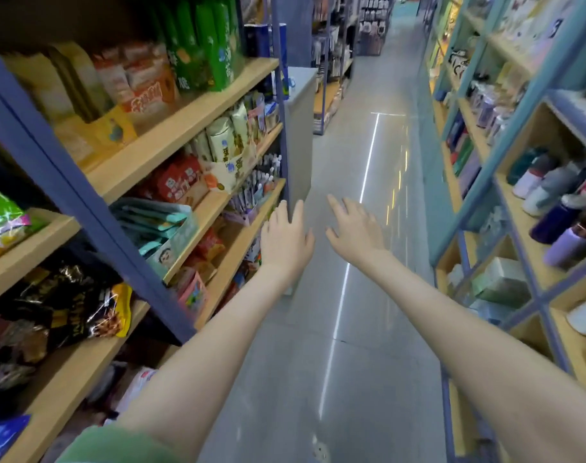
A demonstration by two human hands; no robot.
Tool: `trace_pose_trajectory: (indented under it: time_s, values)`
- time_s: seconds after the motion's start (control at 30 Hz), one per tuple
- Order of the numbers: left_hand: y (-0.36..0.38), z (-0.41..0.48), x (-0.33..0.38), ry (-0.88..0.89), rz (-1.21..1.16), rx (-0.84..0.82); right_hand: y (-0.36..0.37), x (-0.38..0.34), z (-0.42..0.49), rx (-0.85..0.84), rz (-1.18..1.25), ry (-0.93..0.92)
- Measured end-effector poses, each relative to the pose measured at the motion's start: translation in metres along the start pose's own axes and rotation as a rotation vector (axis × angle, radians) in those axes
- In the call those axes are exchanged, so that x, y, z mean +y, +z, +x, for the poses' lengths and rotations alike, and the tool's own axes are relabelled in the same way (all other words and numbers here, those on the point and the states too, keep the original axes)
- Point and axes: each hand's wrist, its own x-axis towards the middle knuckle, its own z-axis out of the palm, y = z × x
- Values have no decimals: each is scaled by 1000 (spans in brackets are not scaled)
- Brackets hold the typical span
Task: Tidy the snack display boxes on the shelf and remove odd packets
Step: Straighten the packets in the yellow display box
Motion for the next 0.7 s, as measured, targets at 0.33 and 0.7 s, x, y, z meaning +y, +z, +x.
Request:
trace_pose_trajectory:
  time_s: [0.33, 0.7]
  values:
    - [25, 204, -17, -164, 71, 126, 15, 59, 238, 37, 59, -204]
    - [16, 323, -56, -638, 182, 295, 35, 24, 431, 0, 129, -712]
